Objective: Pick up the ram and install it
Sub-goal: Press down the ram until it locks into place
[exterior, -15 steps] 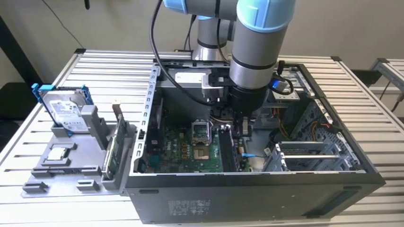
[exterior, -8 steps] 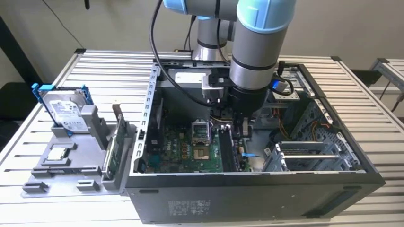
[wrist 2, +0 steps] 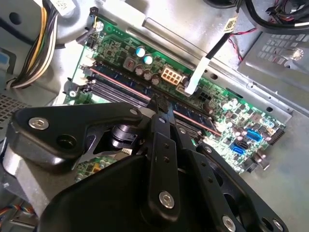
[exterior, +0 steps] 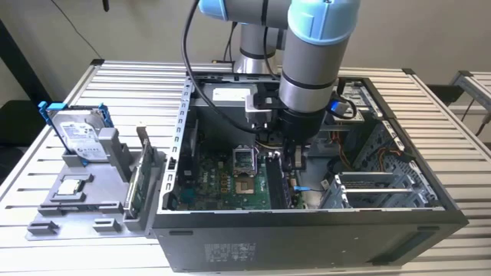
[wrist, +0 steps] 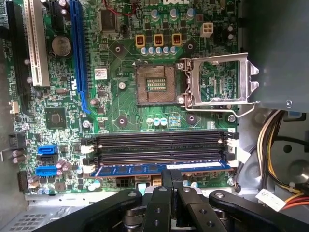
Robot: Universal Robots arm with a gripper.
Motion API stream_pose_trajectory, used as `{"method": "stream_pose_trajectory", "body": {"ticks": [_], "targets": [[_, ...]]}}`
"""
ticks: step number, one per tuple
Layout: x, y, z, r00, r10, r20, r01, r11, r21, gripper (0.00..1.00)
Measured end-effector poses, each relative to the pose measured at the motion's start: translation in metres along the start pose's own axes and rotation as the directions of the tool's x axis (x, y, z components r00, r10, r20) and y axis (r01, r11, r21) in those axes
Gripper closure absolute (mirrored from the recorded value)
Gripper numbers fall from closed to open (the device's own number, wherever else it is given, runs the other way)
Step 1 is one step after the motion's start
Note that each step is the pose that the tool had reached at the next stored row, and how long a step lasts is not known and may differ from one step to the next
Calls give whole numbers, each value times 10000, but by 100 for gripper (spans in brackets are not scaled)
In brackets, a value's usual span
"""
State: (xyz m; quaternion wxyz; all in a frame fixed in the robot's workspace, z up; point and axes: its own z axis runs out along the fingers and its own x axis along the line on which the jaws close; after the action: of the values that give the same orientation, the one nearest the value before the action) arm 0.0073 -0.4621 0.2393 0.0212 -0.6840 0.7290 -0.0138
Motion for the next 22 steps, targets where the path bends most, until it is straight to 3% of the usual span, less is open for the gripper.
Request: {"method": "stream_pose_trajectory", "body": {"ticks": [22], "targets": [[7, 6, 146, 10000, -9, -2, 9, 10000, -1, 89]]}}
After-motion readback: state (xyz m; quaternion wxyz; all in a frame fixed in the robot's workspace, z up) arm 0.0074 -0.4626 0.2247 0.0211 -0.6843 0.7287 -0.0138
